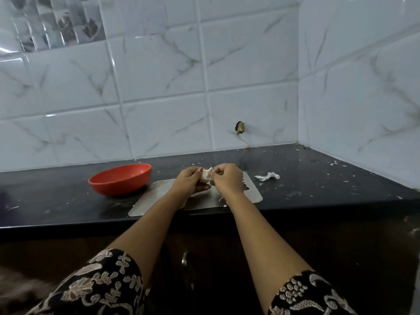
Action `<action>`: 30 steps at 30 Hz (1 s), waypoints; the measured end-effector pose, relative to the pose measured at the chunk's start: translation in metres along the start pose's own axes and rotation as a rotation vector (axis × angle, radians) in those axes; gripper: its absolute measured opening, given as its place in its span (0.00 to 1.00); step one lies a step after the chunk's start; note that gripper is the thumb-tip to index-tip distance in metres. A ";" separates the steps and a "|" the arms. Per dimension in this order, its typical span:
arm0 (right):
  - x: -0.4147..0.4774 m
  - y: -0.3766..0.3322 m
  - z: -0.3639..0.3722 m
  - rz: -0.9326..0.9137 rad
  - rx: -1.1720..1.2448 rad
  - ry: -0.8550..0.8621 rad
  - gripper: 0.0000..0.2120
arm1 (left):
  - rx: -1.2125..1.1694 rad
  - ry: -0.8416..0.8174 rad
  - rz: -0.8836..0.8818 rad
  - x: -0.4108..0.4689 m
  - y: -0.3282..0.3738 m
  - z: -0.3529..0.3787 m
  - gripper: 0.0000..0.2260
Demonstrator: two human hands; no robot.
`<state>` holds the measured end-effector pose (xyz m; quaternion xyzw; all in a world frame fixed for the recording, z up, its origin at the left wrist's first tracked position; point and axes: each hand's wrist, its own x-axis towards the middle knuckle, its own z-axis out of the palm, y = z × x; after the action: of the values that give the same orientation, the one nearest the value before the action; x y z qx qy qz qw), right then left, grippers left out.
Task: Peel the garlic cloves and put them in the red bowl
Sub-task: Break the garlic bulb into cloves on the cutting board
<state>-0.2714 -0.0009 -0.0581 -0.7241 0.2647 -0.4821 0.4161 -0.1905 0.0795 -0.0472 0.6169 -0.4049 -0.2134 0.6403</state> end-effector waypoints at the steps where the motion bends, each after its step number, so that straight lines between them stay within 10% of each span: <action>1: 0.000 0.000 0.000 -0.004 -0.029 -0.003 0.05 | -0.017 -0.004 -0.002 0.000 0.000 0.000 0.11; 30: -0.007 -0.012 0.001 0.053 -0.141 0.003 0.05 | -0.142 -0.132 -0.075 0.013 -0.012 -0.019 0.05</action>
<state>-0.2736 0.0111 -0.0515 -0.7438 0.3178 -0.4518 0.3763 -0.1654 0.0789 -0.0535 0.5691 -0.4070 -0.3056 0.6459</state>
